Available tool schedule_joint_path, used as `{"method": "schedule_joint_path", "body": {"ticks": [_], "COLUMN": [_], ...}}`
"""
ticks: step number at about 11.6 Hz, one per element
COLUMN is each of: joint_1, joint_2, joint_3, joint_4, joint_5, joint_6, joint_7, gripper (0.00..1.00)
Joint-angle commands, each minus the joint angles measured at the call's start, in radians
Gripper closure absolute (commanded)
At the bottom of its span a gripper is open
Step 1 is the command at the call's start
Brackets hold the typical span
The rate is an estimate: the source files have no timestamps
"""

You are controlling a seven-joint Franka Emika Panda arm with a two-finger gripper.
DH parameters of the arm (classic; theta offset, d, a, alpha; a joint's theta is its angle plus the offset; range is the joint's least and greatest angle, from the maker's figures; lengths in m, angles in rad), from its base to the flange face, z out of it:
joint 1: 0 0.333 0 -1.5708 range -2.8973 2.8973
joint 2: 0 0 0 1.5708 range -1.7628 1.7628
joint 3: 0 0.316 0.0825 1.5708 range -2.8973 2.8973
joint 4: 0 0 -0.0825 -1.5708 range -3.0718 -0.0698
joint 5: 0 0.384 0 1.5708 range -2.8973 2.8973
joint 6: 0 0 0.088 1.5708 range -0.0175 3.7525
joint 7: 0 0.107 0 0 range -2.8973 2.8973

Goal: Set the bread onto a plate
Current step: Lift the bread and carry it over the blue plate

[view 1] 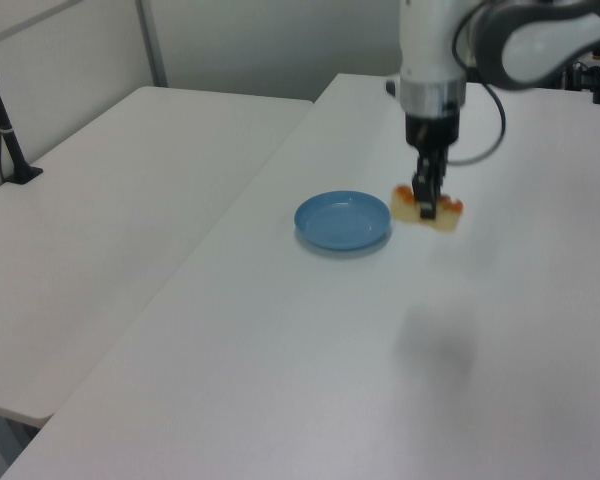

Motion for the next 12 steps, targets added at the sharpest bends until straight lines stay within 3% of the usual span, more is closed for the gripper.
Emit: {"method": "schedule_joint_path", "body": {"ticks": [1,5,8,12], "joint_1": [-0.060,-0.053,-0.054,-0.060], "joint_2": [0.027,0.124,0.249,0.405], "joint_3": [-0.032,-0.122,-0.188,-0.202], "joint_4": [0.113,0.273,0.449,0.534], "joint_5": [-0.053,-0.133,-0.138,-0.138], "joint_6": [-0.044,-0.129,-0.168,-0.069], "joint_7": [-0.074,-0.129,-0.153,-0.099], "gripper": [0.69,0.69,0.69,0.69]}}
